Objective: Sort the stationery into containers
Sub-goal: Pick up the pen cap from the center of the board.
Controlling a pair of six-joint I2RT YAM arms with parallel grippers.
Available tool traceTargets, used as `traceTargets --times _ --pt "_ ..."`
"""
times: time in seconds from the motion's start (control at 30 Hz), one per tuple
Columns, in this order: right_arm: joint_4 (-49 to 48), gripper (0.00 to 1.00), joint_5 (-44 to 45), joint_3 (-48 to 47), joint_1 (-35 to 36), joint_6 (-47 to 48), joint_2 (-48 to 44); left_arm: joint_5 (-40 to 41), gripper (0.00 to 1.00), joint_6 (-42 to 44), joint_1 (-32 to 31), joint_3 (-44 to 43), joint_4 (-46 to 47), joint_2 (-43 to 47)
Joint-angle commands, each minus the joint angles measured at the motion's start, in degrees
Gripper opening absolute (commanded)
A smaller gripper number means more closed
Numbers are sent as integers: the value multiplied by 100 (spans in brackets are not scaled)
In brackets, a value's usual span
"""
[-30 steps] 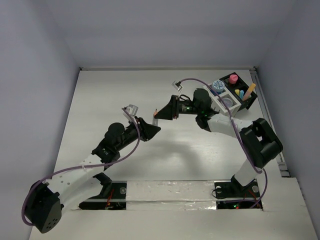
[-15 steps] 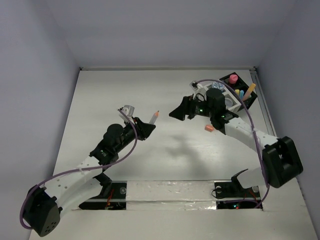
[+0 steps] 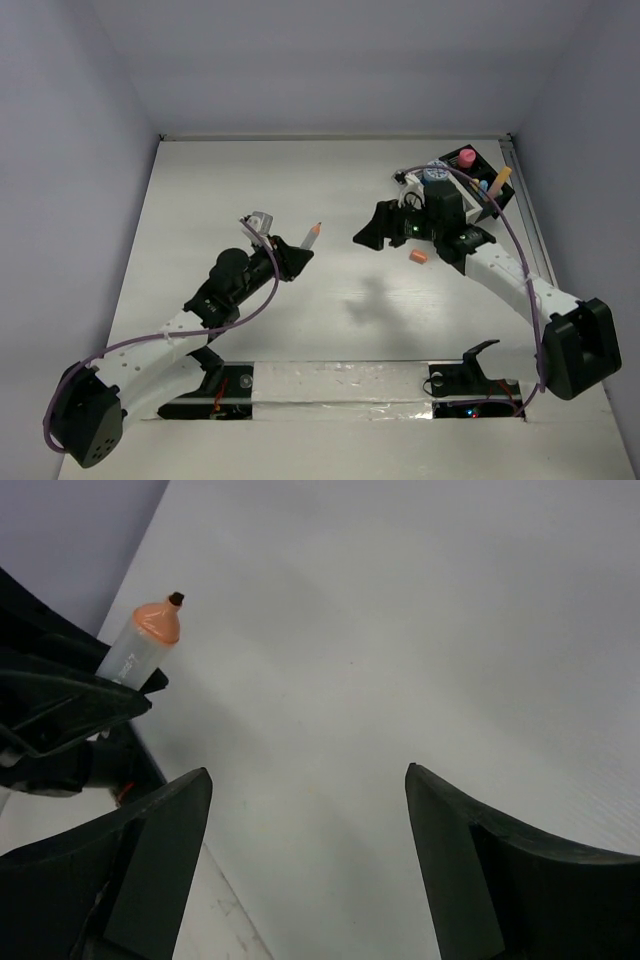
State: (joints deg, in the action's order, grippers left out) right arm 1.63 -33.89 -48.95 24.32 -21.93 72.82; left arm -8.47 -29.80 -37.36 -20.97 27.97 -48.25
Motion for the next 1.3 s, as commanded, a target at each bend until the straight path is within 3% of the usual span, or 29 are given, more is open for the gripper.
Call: traceTargets --times 0.0,0.07,0.1,0.2,0.23,0.3,0.43,0.77,1.07,1.27 --pt "774 79 1132 -694 47 520 -198 -199 0 97 36 23 543 8" --pt "1191 77 1192 -774 47 839 -215 -269 0 124 36 84 640 44" --pt "1069 78 591 -626 47 892 -302 -356 0 106 36 111 683 105" --pt "-132 82 -685 -318 161 98 -356 -383 0 1 36 164 833 175" --pt "-859 84 -750 -195 318 -142 -312 -392 0 -17 36 155 851 184" --pt "-1094 89 -620 -307 590 -477 -137 -462 0 -78 36 137 947 158" --pt "-683 95 189 -1219 1556 -593 451 -489 0 -201 36 172 1105 123" --pt "-1042 99 796 -1503 1962 -1059 1094 -480 0 -307 36 208 1150 185" --pt "-690 91 1279 -1961 2314 -856 1270 -480 0 -316 -122 199 1273 -141" --pt "-673 65 1499 -1926 2315 -883 1209 -401 0 -307 -175 172 1282 -211"
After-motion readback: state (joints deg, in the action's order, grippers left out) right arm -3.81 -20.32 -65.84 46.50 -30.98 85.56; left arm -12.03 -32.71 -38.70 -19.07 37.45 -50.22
